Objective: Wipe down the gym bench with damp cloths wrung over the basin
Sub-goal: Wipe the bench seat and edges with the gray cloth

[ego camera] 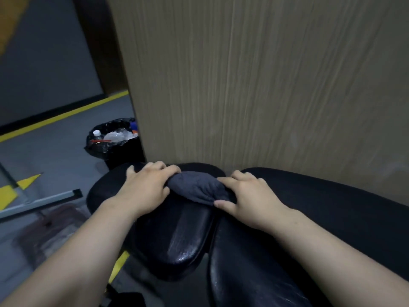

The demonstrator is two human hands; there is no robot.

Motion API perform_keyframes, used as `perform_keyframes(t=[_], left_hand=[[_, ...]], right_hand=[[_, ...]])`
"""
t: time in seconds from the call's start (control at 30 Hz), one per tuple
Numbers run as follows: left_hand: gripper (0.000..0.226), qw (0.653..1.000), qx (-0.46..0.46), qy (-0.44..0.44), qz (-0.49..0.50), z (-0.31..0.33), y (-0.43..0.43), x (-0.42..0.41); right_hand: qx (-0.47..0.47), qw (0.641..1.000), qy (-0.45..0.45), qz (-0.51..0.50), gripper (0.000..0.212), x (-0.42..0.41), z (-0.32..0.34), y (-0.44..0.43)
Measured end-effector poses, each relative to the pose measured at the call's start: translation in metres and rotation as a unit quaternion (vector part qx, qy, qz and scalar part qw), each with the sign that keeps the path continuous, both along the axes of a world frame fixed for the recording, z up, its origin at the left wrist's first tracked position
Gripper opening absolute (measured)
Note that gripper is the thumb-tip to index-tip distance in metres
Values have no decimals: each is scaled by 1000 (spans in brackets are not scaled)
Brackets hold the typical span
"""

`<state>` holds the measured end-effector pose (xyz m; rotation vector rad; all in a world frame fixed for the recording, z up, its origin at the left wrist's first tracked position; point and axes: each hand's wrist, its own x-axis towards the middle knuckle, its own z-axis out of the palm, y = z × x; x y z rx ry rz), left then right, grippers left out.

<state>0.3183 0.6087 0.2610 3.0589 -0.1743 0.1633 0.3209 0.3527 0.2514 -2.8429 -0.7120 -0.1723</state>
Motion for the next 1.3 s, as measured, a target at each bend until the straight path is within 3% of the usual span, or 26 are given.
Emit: perform_keyframes(t=[0.17,0.27,0.37,0.63,0.73,0.83,0.93,1.03,1.1,1.2,1.3], left_hand=[[53,988,6,-77,136,-10,30,12],[51,970,-45,-123,205,-14,44,18],[52,956,-111,-113,249,-18,58,22],[47,964,-83,-69,245,-10,55,11],[55,970,-58,-37,232,-9,54,3],[65,970,-86,-3,226,-8,49,-4],[66,968,-118,-5,220,-4,37,-14],[52,979,-122,-77,147,2,19,-25],[51,982,-145,-110,46,6,4,-34],[69,979,-152,-59,-124,13,-32,-52],[81,963,-138,-3,-230,16,-79,-71]], right_hand=[[36,999,21,7,57,37,-1,57],[46,999,16,1,60,45,-3,90],[54,998,13,1,63,45,-5,115],[79,997,9,23,56,23,-7,103],[60,998,13,20,60,15,-4,100],[61,996,62,35,73,7,7,91],[127,988,83,34,76,-11,19,65],[115,992,52,22,82,-39,30,28],[98,994,53,15,88,-61,36,0],[71,996,48,-12,87,-100,43,-48],[50,997,44,-44,84,-144,50,-93]])
